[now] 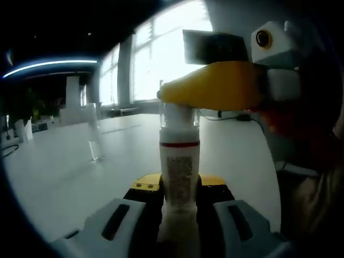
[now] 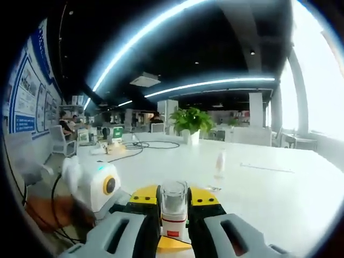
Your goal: Clamp pump bottle remove cover press pump head put on cover
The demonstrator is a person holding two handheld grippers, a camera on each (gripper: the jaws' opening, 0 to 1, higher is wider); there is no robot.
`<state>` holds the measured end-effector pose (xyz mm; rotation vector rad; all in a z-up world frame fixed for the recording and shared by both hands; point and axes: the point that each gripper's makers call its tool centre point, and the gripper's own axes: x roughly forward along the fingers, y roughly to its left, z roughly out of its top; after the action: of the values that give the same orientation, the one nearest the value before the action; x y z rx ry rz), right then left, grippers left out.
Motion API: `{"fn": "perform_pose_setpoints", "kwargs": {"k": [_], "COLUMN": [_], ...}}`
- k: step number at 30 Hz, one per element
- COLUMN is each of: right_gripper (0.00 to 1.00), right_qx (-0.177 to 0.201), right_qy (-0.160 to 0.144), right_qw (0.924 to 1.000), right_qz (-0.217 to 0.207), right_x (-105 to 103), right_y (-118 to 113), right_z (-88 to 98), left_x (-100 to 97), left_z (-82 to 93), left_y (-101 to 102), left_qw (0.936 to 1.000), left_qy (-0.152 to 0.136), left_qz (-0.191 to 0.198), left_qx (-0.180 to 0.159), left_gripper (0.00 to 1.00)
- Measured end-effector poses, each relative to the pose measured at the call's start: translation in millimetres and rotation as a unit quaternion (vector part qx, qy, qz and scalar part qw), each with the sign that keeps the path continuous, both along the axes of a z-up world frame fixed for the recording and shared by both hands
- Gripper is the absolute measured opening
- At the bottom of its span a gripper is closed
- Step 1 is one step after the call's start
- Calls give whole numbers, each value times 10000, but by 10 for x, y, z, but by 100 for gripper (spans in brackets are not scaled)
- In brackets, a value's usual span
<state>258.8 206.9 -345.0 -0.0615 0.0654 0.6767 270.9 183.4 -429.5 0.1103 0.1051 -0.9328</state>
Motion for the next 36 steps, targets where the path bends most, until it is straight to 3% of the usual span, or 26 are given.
{"fn": "perform_pose_setpoints", "kwargs": {"k": [6, 17, 24, 29, 36], "right_gripper": [20, 16, 0, 0, 0], "right_qx": [92, 357, 358, 28, 137], "right_qy": [-241, -686, -733, -909, -983], "right_qw": [9997, 9969, 9960, 9937, 9921], "right_qz": [45, -127, -372, -649, -763], "right_x": [-35, -34, 0, 51, 56], "right_y": [7, -124, -258, -369, -476], "right_z": [132, 387, 409, 373, 435], "left_x": [-4, -8, -7, -7, 0], "left_z": [6, 3, 5, 7, 4], "left_y": [-5, -8, -8, -5, -3], "left_qw": [10000, 10000, 10000, 10000, 10000], "left_qy": [-7, -8, -9, -46, -27], "left_qz": [-3, 4, 1, -5, 1], "left_qx": [2, 0, 3, 24, 14], "left_gripper": [14, 14, 14, 14, 14]}}
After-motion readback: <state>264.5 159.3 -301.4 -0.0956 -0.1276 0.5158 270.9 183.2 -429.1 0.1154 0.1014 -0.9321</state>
